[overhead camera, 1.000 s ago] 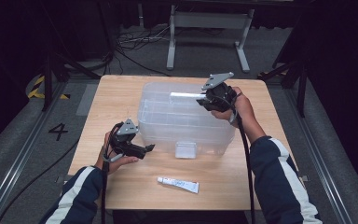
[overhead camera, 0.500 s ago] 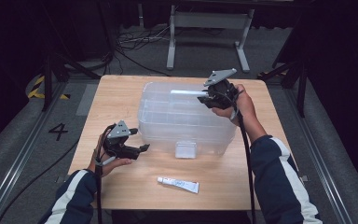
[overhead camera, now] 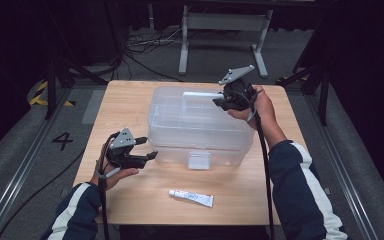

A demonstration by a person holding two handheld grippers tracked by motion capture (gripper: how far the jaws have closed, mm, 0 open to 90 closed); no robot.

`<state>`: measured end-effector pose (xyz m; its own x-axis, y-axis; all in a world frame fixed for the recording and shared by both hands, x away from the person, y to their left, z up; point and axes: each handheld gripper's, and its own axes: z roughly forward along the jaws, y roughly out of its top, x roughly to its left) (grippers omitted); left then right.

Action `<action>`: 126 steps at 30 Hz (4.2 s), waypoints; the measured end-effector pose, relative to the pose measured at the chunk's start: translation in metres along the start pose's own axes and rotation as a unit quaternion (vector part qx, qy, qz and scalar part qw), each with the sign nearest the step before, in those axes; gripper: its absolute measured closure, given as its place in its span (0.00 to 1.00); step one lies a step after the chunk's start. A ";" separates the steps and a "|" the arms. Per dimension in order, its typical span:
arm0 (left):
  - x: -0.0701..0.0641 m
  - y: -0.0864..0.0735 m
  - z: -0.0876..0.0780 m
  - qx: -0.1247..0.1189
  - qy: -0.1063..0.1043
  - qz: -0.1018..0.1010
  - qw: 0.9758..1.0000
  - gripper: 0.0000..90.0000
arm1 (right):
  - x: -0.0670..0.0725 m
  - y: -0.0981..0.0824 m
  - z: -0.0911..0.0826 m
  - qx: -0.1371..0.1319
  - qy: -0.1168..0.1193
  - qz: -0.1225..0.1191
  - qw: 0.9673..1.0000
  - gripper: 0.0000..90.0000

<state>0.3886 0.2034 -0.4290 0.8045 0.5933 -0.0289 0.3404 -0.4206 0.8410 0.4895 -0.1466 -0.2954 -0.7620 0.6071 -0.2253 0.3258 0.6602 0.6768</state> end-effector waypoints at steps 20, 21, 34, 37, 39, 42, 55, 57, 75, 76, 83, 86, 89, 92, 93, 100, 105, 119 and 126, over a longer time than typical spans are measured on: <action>0.005 0.008 -0.002 -0.024 0.012 -0.028 0.999 0.46 | -0.007 0.008 -0.001 0.002 -0.011 0.007 1.000 0.77; 0.005 0.008 -0.001 -0.026 0.010 -0.029 0.999 0.47 | -0.007 0.009 -0.001 0.002 -0.012 0.007 1.000 0.77; 0.005 0.009 0.001 -0.046 -0.002 -0.036 0.998 0.75 | -0.007 0.011 -0.002 0.005 -0.020 0.002 1.000 0.76; 0.003 0.010 0.001 -0.048 -0.002 -0.034 0.998 0.83 | -0.006 0.011 -0.003 0.004 -0.025 0.000 1.000 0.76; 0.002 0.010 0.001 -0.047 0.003 -0.028 0.999 0.84 | -0.006 0.011 -0.005 -0.003 -0.026 0.002 1.000 0.74; 0.003 0.010 0.000 -0.046 0.003 -0.026 0.999 0.88 | -0.005 0.009 -0.008 -0.009 -0.031 0.004 0.999 0.71; 0.000 0.011 -0.001 -0.026 0.015 0.003 1.000 0.99 | -0.007 -0.018 -0.037 -0.051 -0.046 0.023 0.997 0.62; 0.000 0.011 -0.001 -0.026 0.015 0.003 1.000 0.99 | -0.009 -0.024 -0.043 -0.058 -0.048 0.030 0.997 0.61; 0.001 0.012 -0.001 -0.022 0.017 0.008 1.000 1.00 | -0.024 -0.112 -0.091 -0.099 -0.084 0.068 0.989 0.56; 0.000 0.012 -0.001 -0.022 0.018 0.009 1.000 1.00 | -0.023 -0.116 -0.092 -0.098 -0.084 0.068 0.989 0.56; 0.001 0.012 -0.001 -0.022 0.016 0.008 1.000 1.00 | -0.013 -0.138 -0.086 -0.090 -0.077 0.058 0.991 0.55; 0.001 0.012 -0.001 -0.023 0.016 0.007 1.000 1.00 | -0.007 -0.148 -0.080 -0.084 -0.070 0.051 0.993 0.54; 0.001 0.012 -0.001 -0.022 0.016 0.007 1.000 1.00 | -0.002 -0.160 -0.073 -0.083 -0.057 0.046 0.994 0.52; 0.001 0.012 -0.001 -0.022 0.015 0.008 1.000 1.00 | 0.002 -0.170 -0.067 -0.072 -0.049 0.042 0.995 0.51; 0.001 0.012 -0.001 -0.022 0.016 0.008 1.000 1.00 | 0.003 -0.172 -0.065 -0.067 -0.050 0.040 0.996 0.51; 0.001 0.011 0.000 -0.025 0.013 0.004 1.000 1.00 | 0.008 -0.183 -0.054 -0.055 -0.036 0.034 0.997 0.50; 0.001 0.011 0.000 -0.026 0.014 0.005 1.000 1.00 | 0.013 -0.185 -0.049 -0.058 -0.026 0.027 0.998 0.49; 0.001 0.011 0.000 -0.026 0.016 0.011 0.999 0.99 | 0.021 -0.187 -0.039 -0.094 -0.031 0.017 0.995 0.50; 0.001 0.011 0.000 -0.026 0.017 0.010 0.999 0.98 | 0.022 -0.188 -0.040 -0.108 -0.039 0.017 0.993 0.51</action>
<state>0.3933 0.1997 -0.4195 0.7935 0.6085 0.0067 0.2973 -0.3972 0.8682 0.3892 -0.2753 -0.3992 -0.7038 0.6660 -0.2472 0.2164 0.5325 0.8183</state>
